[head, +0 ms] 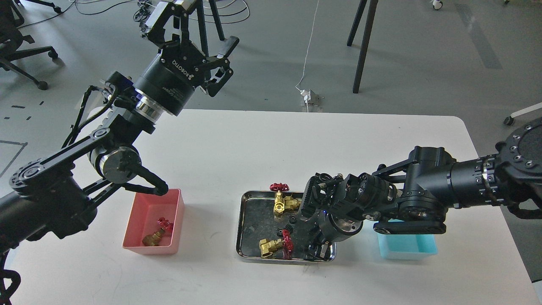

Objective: Place valve in pink box and gear in blue box
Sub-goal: 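Grasp the small dark gear in the tray with the right gripper, then lift the gear and carry it over the light-blue box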

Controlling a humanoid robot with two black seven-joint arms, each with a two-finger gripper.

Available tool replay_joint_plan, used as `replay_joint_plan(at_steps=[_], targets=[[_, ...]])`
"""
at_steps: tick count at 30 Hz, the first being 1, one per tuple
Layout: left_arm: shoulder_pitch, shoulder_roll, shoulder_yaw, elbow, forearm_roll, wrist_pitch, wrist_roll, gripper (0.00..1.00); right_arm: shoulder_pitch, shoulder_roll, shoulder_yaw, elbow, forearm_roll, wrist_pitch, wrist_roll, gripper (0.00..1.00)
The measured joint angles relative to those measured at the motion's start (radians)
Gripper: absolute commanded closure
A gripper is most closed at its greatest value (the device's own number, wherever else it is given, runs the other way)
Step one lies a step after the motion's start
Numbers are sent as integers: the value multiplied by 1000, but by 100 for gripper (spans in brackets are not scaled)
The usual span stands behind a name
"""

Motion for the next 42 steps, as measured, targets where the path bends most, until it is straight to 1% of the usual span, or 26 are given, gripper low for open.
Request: replay_joint_plan(at_steps=[9, 18, 23, 26, 29, 33, 37, 40, 41, 42], targets=[[1, -3, 0, 0, -1, -1, 0, 6, 3, -5, -1, 3, 2, 1, 2, 87], [3, -5, 2, 0, -1, -1, 0, 6, 24, -18, -1, 16, 6, 2, 2, 89], [3, -11, 2, 0, -1, -2, 0, 6, 84, -77, 10, 60, 15, 1, 3, 89], [3, -15, 2, 0, -1, -2, 0, 6, 131, -158, 26, 86, 19, 1, 10, 89], [3, -27, 1, 0, -1, -2, 0, 6, 164, -267, 45, 118, 20, 2, 22, 89], [2, -45, 0, 0, 0, -2, 0, 6, 197, -455, 53, 207, 20, 8, 26, 89], [2, -58, 0, -1, 0, -2, 0, 6, 197, -625, 38, 288, 9, 15, 26, 88], [2, -69, -1, -1, 1, -3, 0, 6, 162, -690, 16, 303, 4, 16, 26, 87], [2, -72, -1, -1, 1, -3, 0, 6, 143, -700, 13, 304, 1, 16, 26, 85], [2, -76, -1, -1, 1, -3, 0, 6, 128, -705, 12, 304, -1, 16, 26, 74]])
